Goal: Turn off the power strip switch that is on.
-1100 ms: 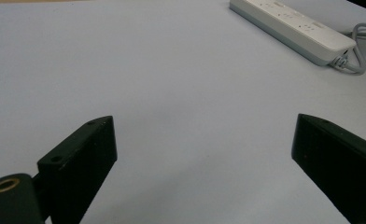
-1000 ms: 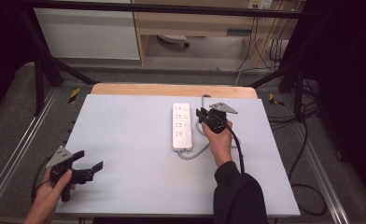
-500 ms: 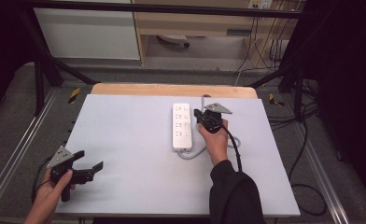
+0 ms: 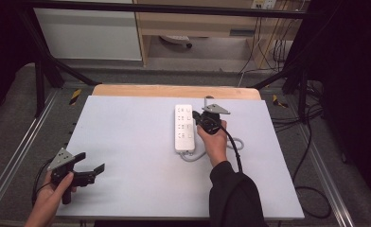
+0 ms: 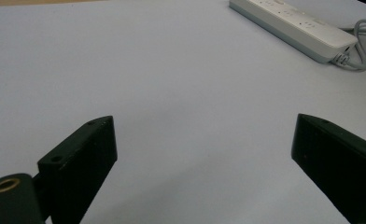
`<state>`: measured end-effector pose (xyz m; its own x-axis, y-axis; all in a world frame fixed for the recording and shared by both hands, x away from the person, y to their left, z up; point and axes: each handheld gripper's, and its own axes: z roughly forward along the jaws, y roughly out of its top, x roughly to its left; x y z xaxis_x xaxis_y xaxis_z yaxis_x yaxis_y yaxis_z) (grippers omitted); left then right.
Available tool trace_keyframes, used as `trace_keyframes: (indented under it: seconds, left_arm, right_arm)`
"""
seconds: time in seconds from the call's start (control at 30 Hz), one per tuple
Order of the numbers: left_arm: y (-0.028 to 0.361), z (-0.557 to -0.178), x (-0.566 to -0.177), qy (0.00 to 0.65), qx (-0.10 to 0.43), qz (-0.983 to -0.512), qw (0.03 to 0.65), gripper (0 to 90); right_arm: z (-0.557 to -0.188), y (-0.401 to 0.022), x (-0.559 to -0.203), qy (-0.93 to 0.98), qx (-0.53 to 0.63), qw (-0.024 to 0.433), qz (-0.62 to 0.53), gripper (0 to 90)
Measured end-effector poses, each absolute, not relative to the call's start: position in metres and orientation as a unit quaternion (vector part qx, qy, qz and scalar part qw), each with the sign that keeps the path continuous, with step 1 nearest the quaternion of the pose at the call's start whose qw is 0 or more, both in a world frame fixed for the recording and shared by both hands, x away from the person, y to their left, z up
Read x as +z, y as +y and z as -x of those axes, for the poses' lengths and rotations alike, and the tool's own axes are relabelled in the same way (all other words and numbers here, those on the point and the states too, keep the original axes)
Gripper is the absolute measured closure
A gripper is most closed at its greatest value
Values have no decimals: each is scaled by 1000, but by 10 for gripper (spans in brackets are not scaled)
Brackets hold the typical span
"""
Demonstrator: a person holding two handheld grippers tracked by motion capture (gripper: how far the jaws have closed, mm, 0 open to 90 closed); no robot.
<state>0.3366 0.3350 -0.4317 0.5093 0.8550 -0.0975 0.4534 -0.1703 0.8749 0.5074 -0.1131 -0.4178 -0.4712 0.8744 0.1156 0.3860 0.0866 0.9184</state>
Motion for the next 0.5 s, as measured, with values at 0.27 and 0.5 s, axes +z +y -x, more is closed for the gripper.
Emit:
trace_keyframes:
  seconds: [0.27,0.5]
  left_arm:
    - [335,-337,-432,446,217,-734,465,68]
    - [336,-336,-431,447,218,-733,464,68]
  right_arm:
    - [-508,-108,-422,703,495,239,-452,900]
    - [-509,-106,-427,711,484,235,-453,900]
